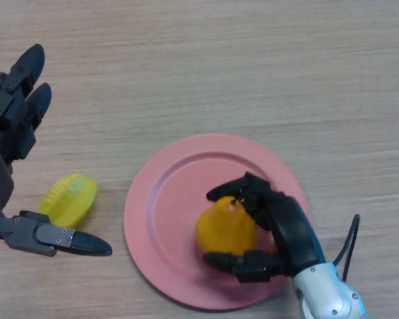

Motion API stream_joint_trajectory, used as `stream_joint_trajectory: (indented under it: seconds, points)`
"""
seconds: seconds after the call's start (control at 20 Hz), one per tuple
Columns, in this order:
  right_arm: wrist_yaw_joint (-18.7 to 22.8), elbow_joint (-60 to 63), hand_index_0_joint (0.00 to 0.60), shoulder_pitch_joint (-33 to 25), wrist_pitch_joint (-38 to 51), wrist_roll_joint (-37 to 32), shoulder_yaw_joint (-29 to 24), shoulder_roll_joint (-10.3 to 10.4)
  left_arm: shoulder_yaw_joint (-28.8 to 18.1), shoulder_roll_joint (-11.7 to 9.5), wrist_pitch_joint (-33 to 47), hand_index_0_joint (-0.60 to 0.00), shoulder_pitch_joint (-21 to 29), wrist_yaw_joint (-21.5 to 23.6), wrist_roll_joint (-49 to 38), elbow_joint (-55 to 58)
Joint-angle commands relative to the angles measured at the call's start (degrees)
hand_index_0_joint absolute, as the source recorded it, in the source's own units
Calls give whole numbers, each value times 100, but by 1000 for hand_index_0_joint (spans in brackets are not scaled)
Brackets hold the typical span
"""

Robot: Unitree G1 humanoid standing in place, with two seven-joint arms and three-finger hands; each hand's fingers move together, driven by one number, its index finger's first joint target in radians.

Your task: Pick up the yellow pear and place it on the plate

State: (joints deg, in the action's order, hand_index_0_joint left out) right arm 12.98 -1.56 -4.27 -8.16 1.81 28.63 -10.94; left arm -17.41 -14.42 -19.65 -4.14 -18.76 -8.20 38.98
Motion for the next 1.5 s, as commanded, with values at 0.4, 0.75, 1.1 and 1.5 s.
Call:
stream_joint_trajectory:
  seconds: [0.4, 0.75, 1.1, 1.5]
  points:
    - [-486, -650, 0, -386, 750, 502, -471, 5, -433, -331, 549, 0, 300, -40, -185, 61]
    - [-2020, -2610, 0, -64, 10, 123, -1609, 5, -277, -372, 901, 0, 371, 65, -44, -194]
    - [-2596, -3998, 0, 384, -868, -369, -2966, -252, -244, -402, 433, 0, 421, -76, -218, -94]
    - [-2619, -3985, 0, 447, -885, -208, -3337, -323, -147, -364, 224, 0, 386, -116, -152, 86]
